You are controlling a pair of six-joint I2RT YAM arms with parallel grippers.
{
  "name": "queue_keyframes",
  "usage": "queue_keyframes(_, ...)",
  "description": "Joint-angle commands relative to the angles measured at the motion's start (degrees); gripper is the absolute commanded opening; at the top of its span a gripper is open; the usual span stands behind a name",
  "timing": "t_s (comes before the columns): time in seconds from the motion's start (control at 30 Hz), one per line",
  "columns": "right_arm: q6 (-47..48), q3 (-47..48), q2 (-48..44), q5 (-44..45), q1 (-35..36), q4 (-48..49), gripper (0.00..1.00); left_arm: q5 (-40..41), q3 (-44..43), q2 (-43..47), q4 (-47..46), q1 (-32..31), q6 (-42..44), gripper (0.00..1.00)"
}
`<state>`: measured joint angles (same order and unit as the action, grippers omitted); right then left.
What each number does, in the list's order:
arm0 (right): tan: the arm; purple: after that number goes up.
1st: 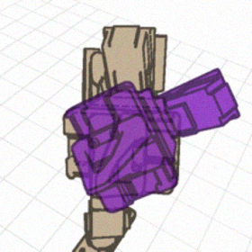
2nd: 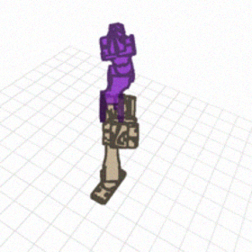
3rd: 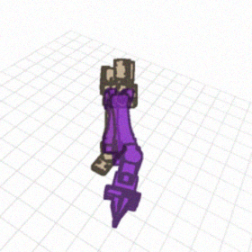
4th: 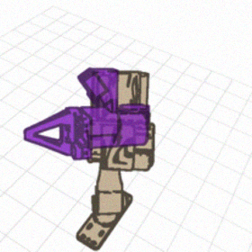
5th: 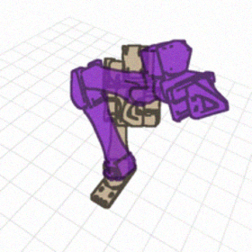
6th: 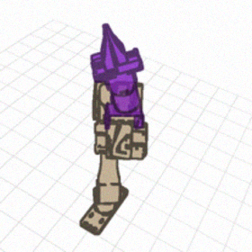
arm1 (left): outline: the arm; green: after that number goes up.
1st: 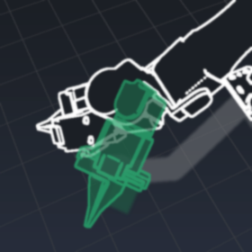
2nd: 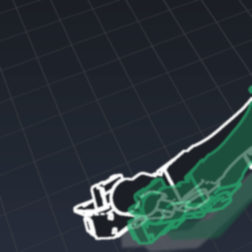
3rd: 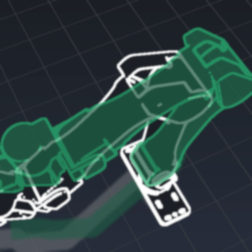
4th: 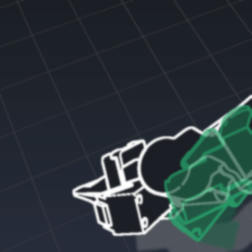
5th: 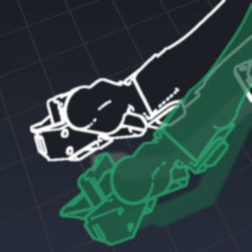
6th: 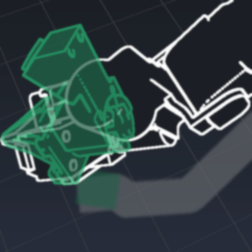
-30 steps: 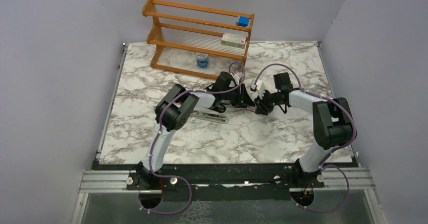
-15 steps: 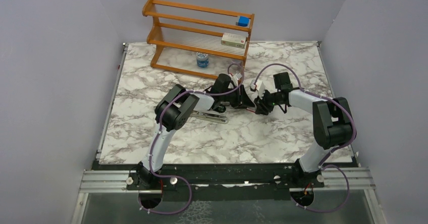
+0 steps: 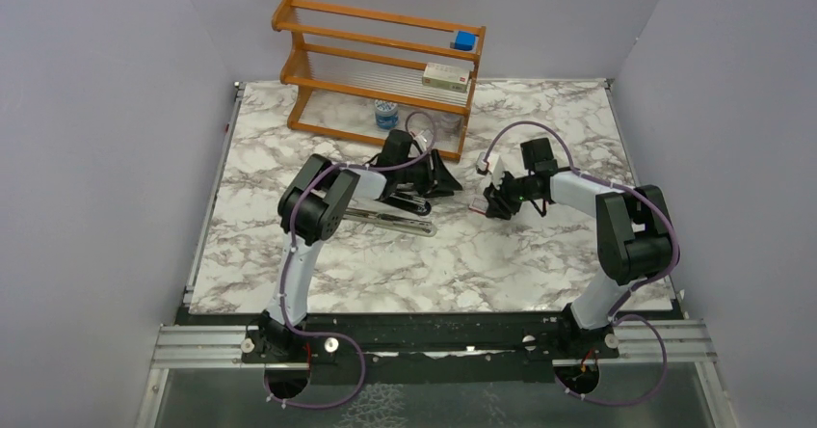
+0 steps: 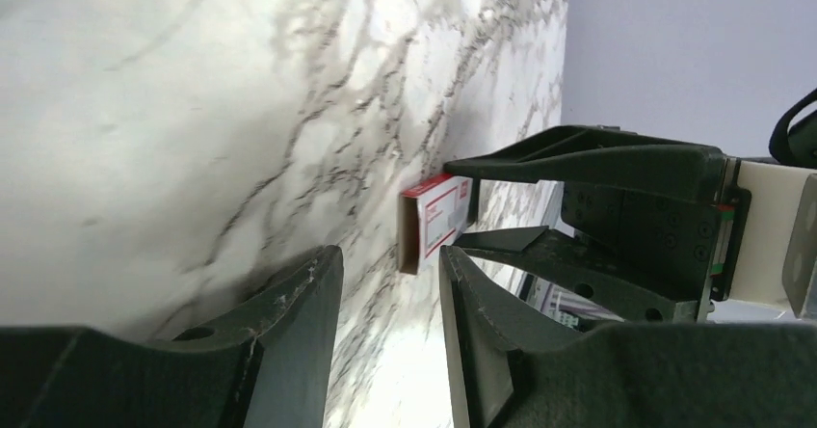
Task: Load the staples into the stapler
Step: Open the staple box at the center of the board.
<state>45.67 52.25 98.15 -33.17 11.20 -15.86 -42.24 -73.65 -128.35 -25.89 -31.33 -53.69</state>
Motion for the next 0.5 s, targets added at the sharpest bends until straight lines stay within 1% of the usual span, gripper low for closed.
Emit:
queue_keyframes(0.0,-0.5,-1.1,2.8,0.8,0.2,-2.1,0.33,1.3,-1.6,4.7,9.7,1.7,5.7,0.45)
queue_keyframes(0.1,-2.2,0.4,3.1,-0.9,0.3,-1.7,0.34,6.8,-6.2,7.1,21.4,2.0,13.9,0.46)
queue_keyframes(0.2,-5.3,2.4,3.7,-2.5,0.6,-1.2,0.33,10.2,-7.9,9.3,26.3,2.5,18.2,0.47)
queue_keyframes(0.27,-7.7,3.8,4.3,-3.5,1.0,-0.6,0.35,11.9,-9.3,9.9,29.6,2.8,20.5,0.47)
queue_keyframes(0.33,-9.3,5.4,5.1,-5.1,1.5,-0.8,0.4,13.6,-10.1,9.9,32.2,3.1,22.4,0.47)
queue_keyframes(0.4,-10.3,6.5,5.5,-5.9,1.5,-0.6,0.48,13.9,-9.6,9.9,32.7,3.5,22.9,0.47)
queue_keyframes(0.47,-11.3,6.5,5.0,-5.8,1.6,0.5,0.52,13.7,-9.3,9.7,32.7,3.9,23.2,0.48)
